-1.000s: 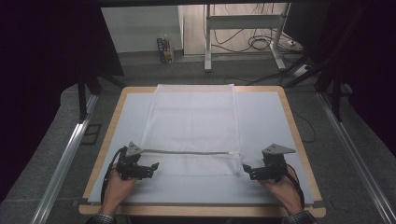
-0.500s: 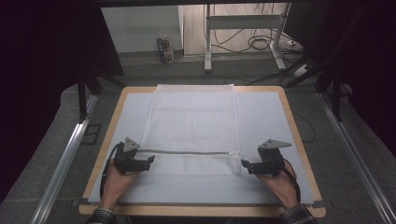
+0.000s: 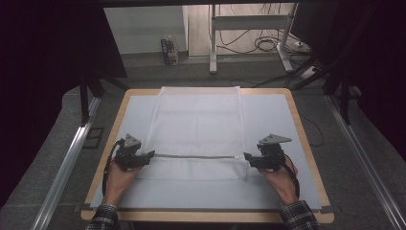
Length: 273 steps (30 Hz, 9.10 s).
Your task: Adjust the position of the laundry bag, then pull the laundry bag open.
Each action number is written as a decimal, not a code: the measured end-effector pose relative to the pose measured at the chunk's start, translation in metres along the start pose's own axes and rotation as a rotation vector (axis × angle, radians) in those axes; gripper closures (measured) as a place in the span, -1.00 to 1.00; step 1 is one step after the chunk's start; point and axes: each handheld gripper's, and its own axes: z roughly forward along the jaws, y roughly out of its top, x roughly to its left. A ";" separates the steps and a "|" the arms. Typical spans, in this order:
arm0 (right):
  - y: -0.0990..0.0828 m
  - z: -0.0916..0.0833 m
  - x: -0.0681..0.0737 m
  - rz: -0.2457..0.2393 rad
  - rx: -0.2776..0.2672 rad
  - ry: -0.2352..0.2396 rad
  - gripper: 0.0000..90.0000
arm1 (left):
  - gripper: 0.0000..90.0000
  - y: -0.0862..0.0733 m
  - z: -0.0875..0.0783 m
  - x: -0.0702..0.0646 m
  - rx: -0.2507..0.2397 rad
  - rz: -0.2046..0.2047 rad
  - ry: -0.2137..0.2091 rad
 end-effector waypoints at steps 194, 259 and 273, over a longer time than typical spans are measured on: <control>-0.067 -0.066 0.018 -0.149 0.180 0.168 0.81 | -0.85 -0.025 -0.026 -0.096 0.086 0.238 -0.180; -0.055 -0.084 0.012 -0.077 0.053 0.266 0.79 | -0.82 0.083 0.055 -0.278 0.001 0.458 -0.482; -0.055 -0.084 0.011 -0.071 0.054 0.269 0.78 | -0.81 0.092 0.058 -0.300 -0.002 0.475 -0.468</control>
